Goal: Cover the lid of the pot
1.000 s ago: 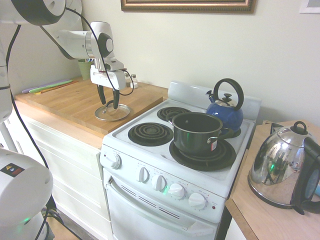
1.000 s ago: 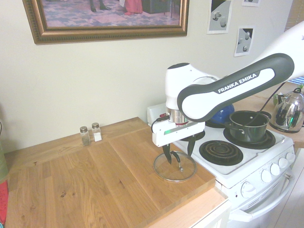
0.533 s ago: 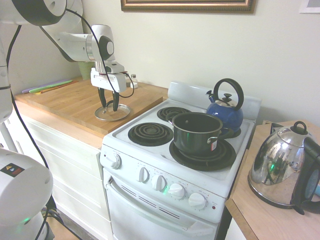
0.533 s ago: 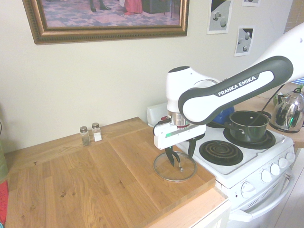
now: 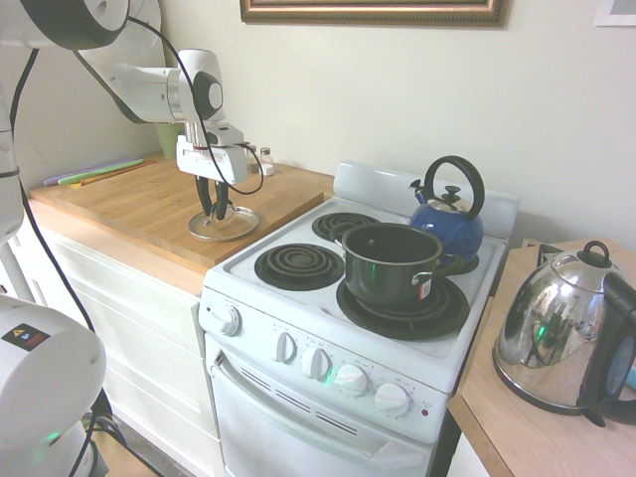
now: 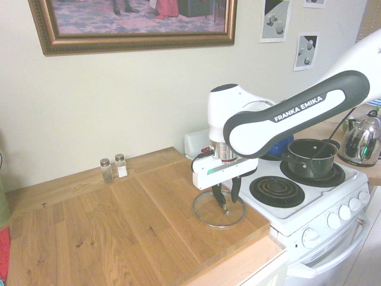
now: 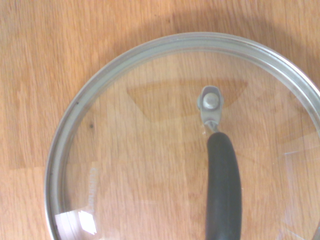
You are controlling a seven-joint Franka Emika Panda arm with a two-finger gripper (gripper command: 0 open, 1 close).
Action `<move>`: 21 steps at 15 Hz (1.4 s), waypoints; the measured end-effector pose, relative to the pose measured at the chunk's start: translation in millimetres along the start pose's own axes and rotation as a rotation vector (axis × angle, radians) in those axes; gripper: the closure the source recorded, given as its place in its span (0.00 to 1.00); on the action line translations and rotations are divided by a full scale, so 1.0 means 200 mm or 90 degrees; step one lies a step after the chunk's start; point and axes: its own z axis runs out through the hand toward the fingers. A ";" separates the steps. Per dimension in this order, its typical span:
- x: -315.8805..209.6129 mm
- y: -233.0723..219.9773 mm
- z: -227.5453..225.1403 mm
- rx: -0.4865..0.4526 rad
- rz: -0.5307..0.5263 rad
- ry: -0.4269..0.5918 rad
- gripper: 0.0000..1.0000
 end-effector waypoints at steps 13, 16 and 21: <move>0.10 0.11 -0.22 0.040 -0.003 0.001 1.00; 0.20 0.26 -0.50 0.071 0.012 0.017 1.00; 0.60 0.58 -0.75 0.098 0.063 0.021 1.00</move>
